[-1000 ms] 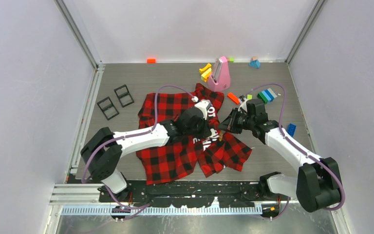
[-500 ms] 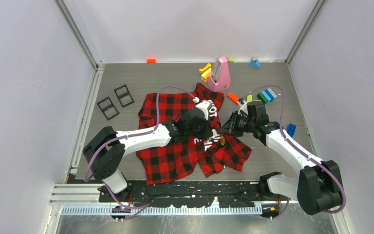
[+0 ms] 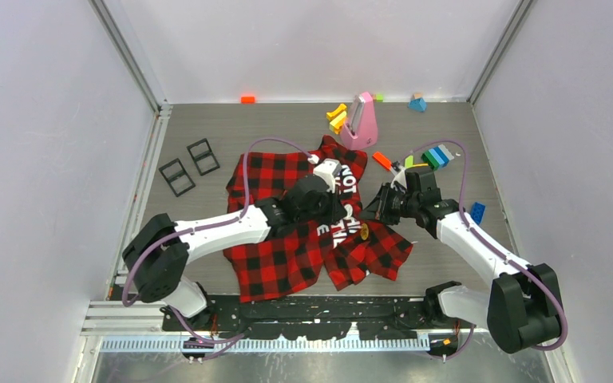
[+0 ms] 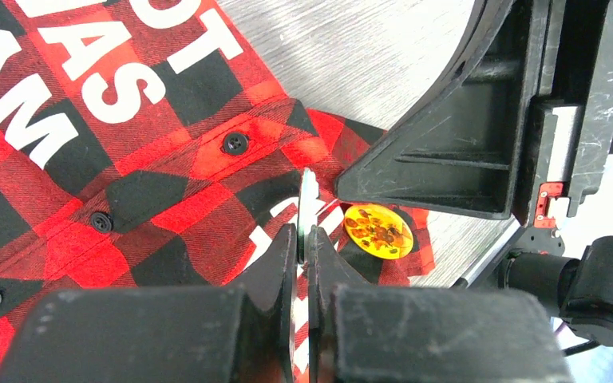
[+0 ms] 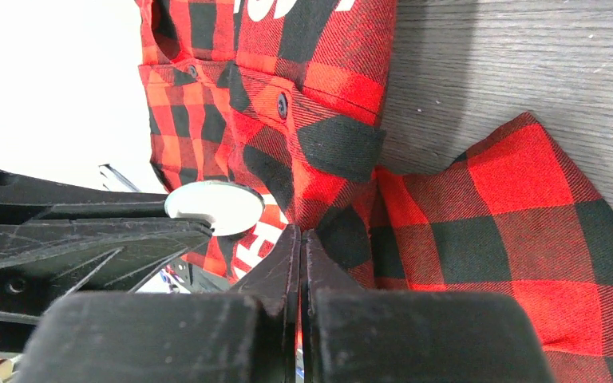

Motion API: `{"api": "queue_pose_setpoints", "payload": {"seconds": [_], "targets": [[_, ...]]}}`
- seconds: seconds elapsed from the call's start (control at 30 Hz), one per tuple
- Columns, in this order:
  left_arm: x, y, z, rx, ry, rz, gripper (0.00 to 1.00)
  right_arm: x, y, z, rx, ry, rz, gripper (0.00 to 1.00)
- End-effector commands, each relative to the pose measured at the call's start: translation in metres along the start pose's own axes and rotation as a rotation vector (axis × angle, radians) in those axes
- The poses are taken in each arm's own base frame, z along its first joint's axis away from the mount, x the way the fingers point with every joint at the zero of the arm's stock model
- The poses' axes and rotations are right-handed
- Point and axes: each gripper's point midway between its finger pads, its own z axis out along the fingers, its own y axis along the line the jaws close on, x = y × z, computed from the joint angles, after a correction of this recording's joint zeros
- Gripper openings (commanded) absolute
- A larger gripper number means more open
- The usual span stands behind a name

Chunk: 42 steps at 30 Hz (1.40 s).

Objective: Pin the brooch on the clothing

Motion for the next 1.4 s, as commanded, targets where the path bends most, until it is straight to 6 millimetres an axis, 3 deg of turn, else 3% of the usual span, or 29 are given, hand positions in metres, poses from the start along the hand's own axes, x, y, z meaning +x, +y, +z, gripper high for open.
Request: {"api": "queue_pose_setpoints", "payload": {"seconds": [0.0,0.23,0.57,0.93,1.37], "targets": [[-0.024,-0.005,-0.001,-0.001,-0.071,0.033,0.00,-0.005,0.006,-0.004,-0.018,-0.020,-0.023,0.01],[-0.003,0.004,0.022,-0.041,0.038,0.065,0.00,-0.006,0.011,-0.009,-0.027,-0.022,-0.039,0.01],[-0.002,0.001,0.028,-0.024,0.047,0.070,0.00,0.002,0.015,-0.013,-0.043,0.016,-0.073,0.01],[0.009,-0.002,0.032,-0.020,0.096,0.100,0.00,-0.004,0.019,-0.013,-0.041,0.005,-0.090,0.01],[0.007,-0.019,0.031,0.039,0.091,0.109,0.00,0.006,0.015,-0.002,-0.035,0.054,-0.089,0.01]]}}
